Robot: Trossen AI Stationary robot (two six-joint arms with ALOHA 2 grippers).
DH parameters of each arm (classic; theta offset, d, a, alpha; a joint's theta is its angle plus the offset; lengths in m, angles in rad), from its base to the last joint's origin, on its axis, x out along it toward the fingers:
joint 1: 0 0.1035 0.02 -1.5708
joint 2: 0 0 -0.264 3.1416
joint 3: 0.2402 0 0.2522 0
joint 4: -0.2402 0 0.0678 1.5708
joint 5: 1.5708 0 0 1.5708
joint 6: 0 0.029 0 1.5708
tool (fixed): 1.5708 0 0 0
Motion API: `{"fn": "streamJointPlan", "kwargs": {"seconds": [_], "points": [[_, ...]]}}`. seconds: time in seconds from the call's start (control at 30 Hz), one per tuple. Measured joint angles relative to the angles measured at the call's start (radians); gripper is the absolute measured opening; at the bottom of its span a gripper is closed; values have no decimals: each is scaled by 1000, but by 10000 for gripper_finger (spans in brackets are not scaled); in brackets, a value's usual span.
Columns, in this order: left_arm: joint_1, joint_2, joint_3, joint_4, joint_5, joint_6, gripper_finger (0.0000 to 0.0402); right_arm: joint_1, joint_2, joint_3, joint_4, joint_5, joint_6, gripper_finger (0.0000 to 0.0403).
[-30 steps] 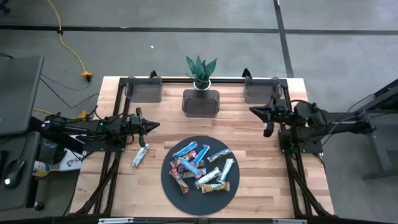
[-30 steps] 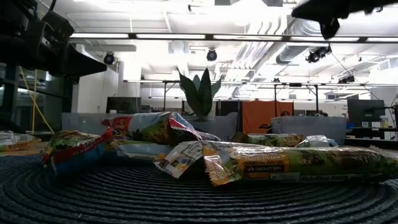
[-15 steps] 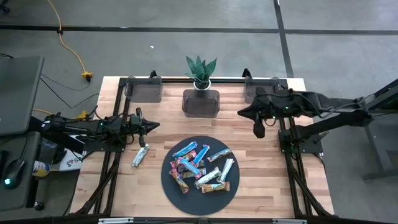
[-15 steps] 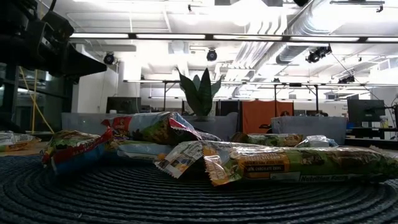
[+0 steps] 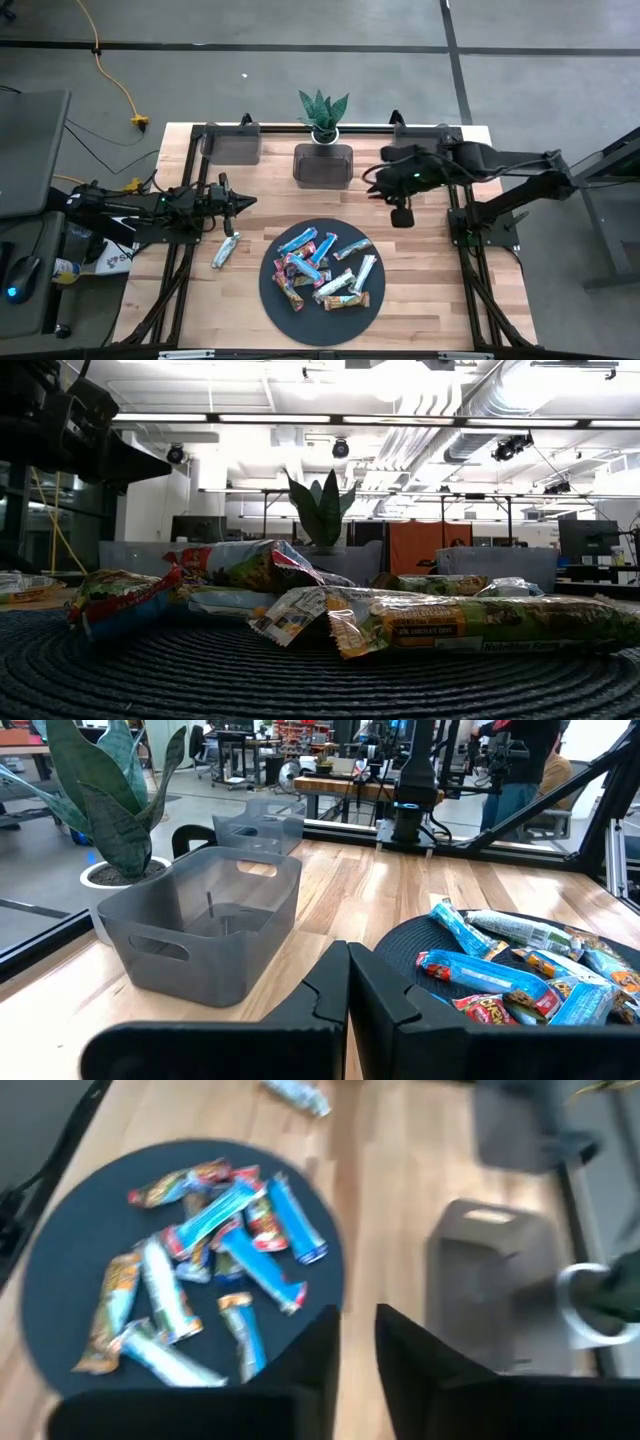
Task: Pick and place Granola Bars by type
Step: Put the yellow granola bar into the right black bin
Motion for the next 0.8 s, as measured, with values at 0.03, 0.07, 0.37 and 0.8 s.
{"fn": "streamJointPlan", "kwargs": {"seconds": [0.03,0.07,0.37,0.8], "points": [[0,0,0,0,0,0,1,0,14,0,-12,-14,0,69],[0,0,0,0,0,0,1,0,28,0,-19,-23,0,81],[0,0,0,0,0,0,1,0,159,0,-29,-98,0,165],[0,0,0,0,0,0,1,0,343,-1,-47,-118,33,238]]}}
